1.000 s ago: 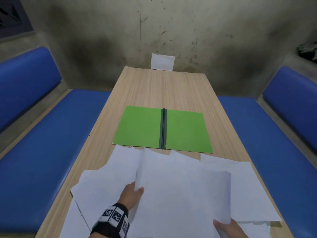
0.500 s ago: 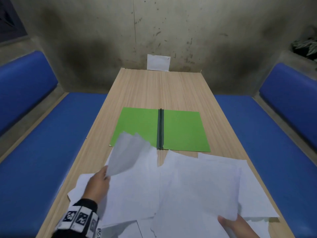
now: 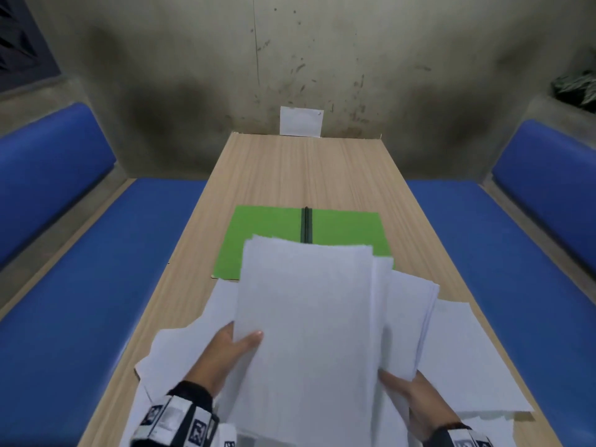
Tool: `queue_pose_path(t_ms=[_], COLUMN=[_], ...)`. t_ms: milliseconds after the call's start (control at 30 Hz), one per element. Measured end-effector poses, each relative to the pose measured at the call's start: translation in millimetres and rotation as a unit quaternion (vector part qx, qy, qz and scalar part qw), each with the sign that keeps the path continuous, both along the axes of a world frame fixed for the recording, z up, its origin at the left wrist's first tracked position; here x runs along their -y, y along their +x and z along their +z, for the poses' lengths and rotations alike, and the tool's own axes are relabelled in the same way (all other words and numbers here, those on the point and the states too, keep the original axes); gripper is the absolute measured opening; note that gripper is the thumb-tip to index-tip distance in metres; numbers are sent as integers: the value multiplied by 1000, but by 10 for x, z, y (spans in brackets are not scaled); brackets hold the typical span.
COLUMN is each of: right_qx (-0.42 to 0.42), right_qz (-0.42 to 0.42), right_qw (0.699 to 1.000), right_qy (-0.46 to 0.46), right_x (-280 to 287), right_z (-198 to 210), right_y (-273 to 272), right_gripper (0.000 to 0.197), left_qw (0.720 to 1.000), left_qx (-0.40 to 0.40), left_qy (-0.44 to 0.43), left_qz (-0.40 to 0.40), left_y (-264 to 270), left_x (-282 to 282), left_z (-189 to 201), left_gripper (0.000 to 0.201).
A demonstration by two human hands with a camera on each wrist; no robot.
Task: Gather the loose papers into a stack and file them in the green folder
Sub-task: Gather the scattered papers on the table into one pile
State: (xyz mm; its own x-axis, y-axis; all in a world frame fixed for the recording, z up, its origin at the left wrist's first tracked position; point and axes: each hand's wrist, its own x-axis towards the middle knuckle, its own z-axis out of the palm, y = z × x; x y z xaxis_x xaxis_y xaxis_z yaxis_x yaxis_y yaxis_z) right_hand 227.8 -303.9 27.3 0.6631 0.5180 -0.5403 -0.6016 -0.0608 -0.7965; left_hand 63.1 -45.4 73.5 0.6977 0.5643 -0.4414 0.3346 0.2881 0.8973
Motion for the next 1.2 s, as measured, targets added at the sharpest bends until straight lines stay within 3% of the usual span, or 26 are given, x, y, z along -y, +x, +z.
queue_pose_path(t_ms=[67, 100, 133, 300, 367, 433, 533, 600, 667, 733, 900, 1000, 1100, 1200], right_qx=[-2, 7, 16, 26, 78, 132, 171, 181, 180, 182, 221, 222, 246, 258], right_qz=[45, 53, 49, 4, 16, 32, 25, 22, 34, 46, 70, 48, 31, 19], right_qw=[999, 999, 999, 999, 997, 991, 984, 983, 983, 982, 971, 970, 964, 959], right_qy=[4, 5, 12, 40, 21, -22, -42, -28, -8, 20, 52, 86, 93, 114], right_x=[-83, -121, -150, -200, -212, -223, -214, -211, -213, -207, -234, -266, -299, -335], right_z=[54, 111, 142, 323, 313, 288, 326, 419, 551, 644, 749, 786, 831, 926], right_y=[-7, -8, 2, -13, -40, -49, -11, 10, 23, 38, 22, 10, -20, -37], right_gripper=[57, 67, 75, 64, 76, 82, 75, 52, 28, 21, 66, 69, 88, 85], left_qw=[999, 999, 998, 998, 999, 1000, 998, 993, 990, 987, 982, 978, 972, 960], left_qx=[-7, -14, -27, -49, -41, -19, 49, 95, 122, 136, 166, 183, 199, 227], left_qy=[-36, -46, -49, -43, -21, 7, 32, 45, 58, 72, 84, 99, 128, 161], left_qz=[-4, -3, 3, -17, -25, -9, 33, 46, 46, 48, 17, 6, -2, 23], left_y=[32, 45, 52, 50, 49, 62, 91, 94, 68, 29, 3, 16, 32, 52], left_x=[94, 127, 147, 153, 173, 184, 206, 213, 212, 206, 195, 185, 224, 263], left_z=[-115, -154, -179, -230, -208, -181, -60, 54, 172, 285, 405, 388, 421, 490], left_gripper=[85, 87, 83, 66, 49, 45, 63, 72, 66, 54, 41, 50, 51, 55])
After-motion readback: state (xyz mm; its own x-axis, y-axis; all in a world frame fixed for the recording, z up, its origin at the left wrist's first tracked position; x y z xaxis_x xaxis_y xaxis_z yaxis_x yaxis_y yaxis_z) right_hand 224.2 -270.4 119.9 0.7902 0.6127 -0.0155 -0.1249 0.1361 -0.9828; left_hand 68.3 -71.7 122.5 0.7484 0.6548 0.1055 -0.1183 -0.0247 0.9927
